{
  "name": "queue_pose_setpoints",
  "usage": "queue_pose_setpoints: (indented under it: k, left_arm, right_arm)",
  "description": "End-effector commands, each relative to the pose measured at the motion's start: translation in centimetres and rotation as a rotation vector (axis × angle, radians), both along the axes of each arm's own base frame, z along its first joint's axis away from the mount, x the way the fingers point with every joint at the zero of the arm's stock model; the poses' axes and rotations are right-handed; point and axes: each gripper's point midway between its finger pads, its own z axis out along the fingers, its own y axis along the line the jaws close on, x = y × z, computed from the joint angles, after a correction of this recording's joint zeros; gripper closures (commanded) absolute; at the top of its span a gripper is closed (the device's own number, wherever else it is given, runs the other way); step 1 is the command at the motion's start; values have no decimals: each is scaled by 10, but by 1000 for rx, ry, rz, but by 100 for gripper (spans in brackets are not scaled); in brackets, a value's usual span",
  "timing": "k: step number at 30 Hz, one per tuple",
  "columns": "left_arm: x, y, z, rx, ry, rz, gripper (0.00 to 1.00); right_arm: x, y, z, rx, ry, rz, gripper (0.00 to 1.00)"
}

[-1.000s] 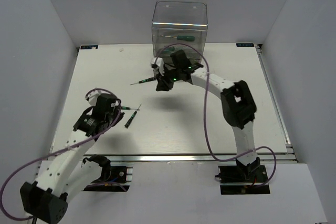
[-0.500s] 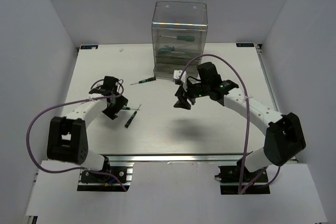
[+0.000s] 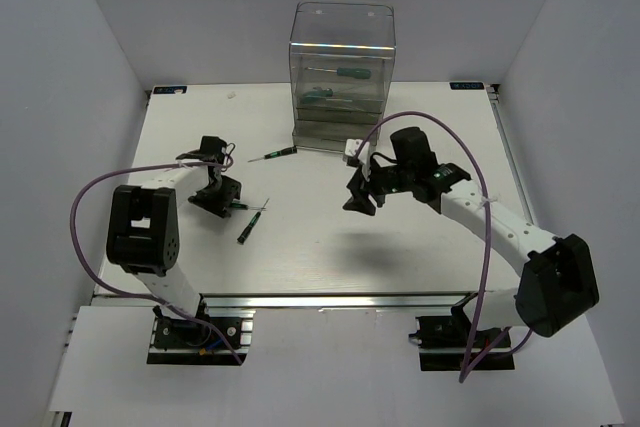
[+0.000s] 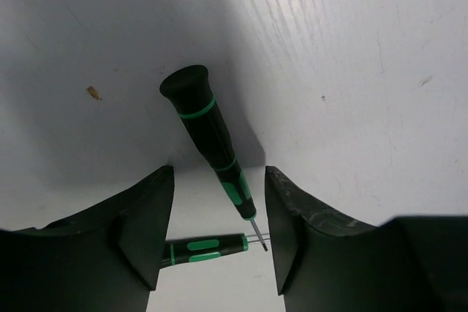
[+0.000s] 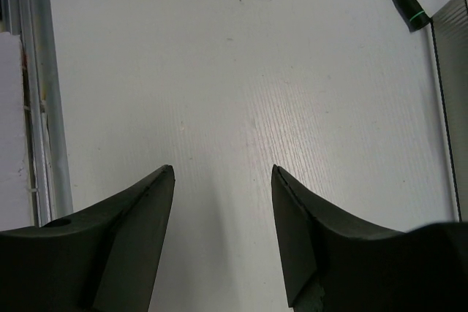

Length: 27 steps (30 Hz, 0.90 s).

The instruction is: Sort the tools into containers

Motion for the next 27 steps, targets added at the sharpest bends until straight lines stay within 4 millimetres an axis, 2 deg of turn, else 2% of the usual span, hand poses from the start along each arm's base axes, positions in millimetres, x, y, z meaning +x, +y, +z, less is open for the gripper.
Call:
queue_pose_setpoints:
  k: [1,2,3,6,7,11,15,17,21,22,25,27]
  left_arm:
    - [5,3,1,-15,7,86,40]
    - [9,4,2,-21,7,102,41]
    - [5,3,-6,-21,51,106,43]
    - [2,1,-10,-24,120,115,55]
    - [0,1,-17,-25,148,114,62]
    - [5,-3,-15,-48,129,100,78]
    - [32,-7,10,-61,28,62,91]
    - [53,-11,32,-77,-35,36,98]
    - [82,-30,72,-174,-180,-4,100]
    - [83,-46,80,-244,-198,-13,100]
    - [94,-74,100,-350,-266,-11,100]
    - [99,-105,107,-406,-296,-38,100]
  right_arm:
    - [-1,-3,12,33,-20,-14,39]
    - [-1,-4,12,34,-19,-18,39]
    - [-2,-5,11,33,-16,-20,39]
    - [-1,-10,12,37,-21,-32,39]
    - [-2,-12,13,39,-21,-35,39]
    - [0,-19,12,43,-17,-58,40]
    - [-2,-25,8,38,-6,-70,40]
    - [-2,-29,6,32,-4,-82,40]
    - [-3,-39,5,26,1,-111,40]
    - [-3,-42,6,28,1,-118,40]
    - [-1,-52,8,31,2,-166,40]
    - [4,-61,8,33,12,-222,40]
